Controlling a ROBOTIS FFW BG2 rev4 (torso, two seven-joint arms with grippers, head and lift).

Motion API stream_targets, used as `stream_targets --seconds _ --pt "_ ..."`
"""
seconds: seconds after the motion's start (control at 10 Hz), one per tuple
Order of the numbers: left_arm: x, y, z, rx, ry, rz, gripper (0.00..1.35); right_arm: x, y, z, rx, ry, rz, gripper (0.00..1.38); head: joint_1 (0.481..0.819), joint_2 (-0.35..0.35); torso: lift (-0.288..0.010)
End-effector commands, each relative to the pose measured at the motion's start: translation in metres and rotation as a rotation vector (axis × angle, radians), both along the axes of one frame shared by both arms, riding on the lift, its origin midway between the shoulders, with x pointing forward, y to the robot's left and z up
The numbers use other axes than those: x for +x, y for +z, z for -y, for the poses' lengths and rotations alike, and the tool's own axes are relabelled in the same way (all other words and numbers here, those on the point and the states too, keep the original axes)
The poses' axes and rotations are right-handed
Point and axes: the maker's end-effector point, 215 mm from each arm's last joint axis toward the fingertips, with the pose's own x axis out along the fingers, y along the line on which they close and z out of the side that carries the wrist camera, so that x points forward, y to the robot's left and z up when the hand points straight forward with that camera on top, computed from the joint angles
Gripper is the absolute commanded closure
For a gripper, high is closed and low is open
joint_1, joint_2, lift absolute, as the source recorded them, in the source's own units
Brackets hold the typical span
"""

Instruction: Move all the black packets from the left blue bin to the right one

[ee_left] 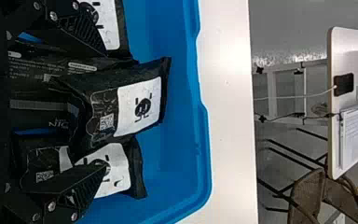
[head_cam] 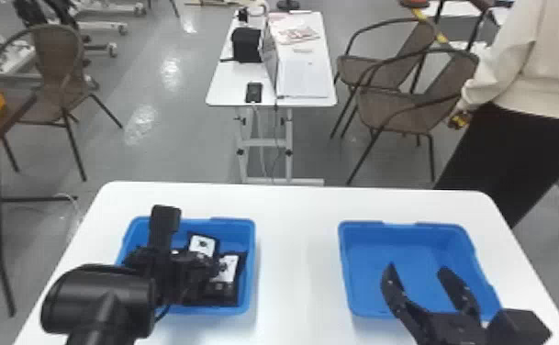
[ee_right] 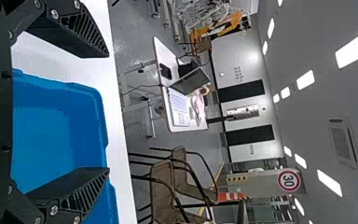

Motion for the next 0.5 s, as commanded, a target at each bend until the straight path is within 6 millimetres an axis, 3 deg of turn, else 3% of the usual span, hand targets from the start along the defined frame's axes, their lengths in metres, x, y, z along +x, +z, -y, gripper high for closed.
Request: stream_targets --seconds 0.0,0.1,0.2,0.3,0.4 --pt "0.001 -0.016 0.004 -0.024 -0.018 -0.039 0.20 0.001 0.000 0.000 0.003 -0.001 0.000 0.15 0.695 0.000 0.000" --pt "0.002 -0.019 0.003 -0.018 -0.029 -0.051 0.34 0.002 0.000 -0.002 0.003 0.006 0.000 0.15 0.695 -0.004 0.000" --pt "0.008 -0.013 0.002 -0.006 -0.055 -0.023 0.89 0.002 0.000 -0.002 0.007 0.007 0.000 0.15 0.695 -0.006 0.000" --pt "0.017 -0.004 0.004 -0.012 -0.064 0.023 1.00 0.001 -0.001 -0.002 0.008 0.006 -0.001 0.15 0.695 -0.004 0.000" --pt "0.023 0.005 0.009 -0.033 -0.069 0.047 1.00 0.001 -0.001 -0.001 0.007 0.007 -0.001 0.15 0.695 -0.004 0.000"
